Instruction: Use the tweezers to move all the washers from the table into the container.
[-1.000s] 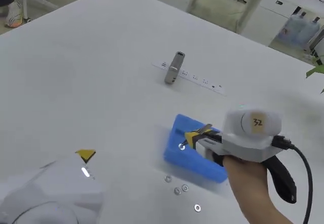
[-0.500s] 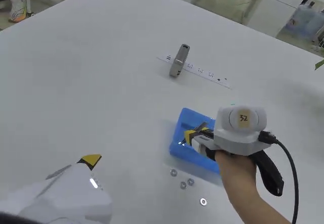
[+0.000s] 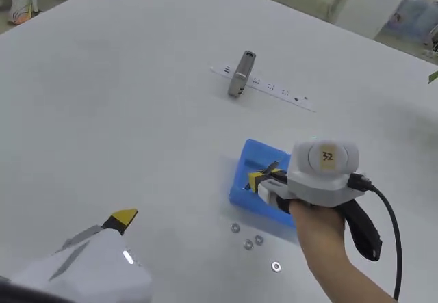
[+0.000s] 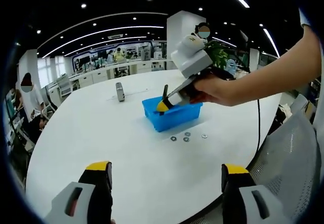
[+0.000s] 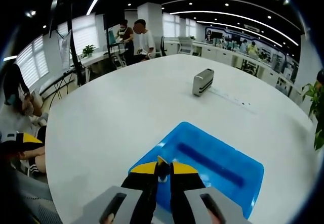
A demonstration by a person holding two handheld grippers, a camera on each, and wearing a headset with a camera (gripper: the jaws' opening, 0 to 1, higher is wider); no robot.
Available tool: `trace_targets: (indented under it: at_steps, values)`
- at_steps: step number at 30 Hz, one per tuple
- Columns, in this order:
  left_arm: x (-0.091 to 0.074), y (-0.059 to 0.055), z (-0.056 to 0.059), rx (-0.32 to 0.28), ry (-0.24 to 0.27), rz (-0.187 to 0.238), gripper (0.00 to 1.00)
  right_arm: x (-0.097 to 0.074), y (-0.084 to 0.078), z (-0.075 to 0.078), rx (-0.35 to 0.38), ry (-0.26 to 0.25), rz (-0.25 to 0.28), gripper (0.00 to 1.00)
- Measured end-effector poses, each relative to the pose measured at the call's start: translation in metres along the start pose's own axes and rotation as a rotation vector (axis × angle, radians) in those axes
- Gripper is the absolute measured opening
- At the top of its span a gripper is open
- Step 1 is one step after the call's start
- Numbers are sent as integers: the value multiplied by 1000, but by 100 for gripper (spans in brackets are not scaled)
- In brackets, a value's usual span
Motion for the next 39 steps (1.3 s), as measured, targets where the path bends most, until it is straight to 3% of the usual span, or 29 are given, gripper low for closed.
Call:
trace_targets:
  at_steps: [2, 5, 9, 11, 14, 19, 30, 34, 39]
  values:
    - [-1, 2, 0, -26, -16, 40, 93, -3, 1, 1, 13, 0, 5, 5]
    - [-1, 1, -1, -30, -7, 39, 93, -13, 6, 3, 31, -5, 31, 5]
    - [0, 0, -1, -33, -11, 36, 93, -41, 12, 5, 59, -7, 84, 5]
    - [0, 0, -1, -28, -11, 29, 93, -57, 16, 4, 93, -12, 143, 5]
    - [0, 0, -1, -22, -10, 31, 93, -76, 15, 0, 141, 7, 158, 5]
    - [0, -1, -1, -18, -15, 19, 92, -89, 7, -12, 136, 21, 155, 5]
    - [2, -3, -2, -19, -15, 15, 91, -69, -24, -30, 131, 61, 52, 5]
    - [2, -4, -3, -15, -14, 9, 91, -59, -31, -30, 103, 52, 28, 5]
    - [3, -5, -2, -13, -15, -4, 90, -50, -38, -30, 128, 65, -4, 5]
Point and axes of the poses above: the centre of the closed fingertips' face, and the gripper's own axes: x roughly forward along the fingers, z roughly to its right, y roughly out of its top, the point moved 9 cm from there along -x, roughly backward along the fingers, and after that the axes turned 13 degrees about -y, right-handed, at the moved point
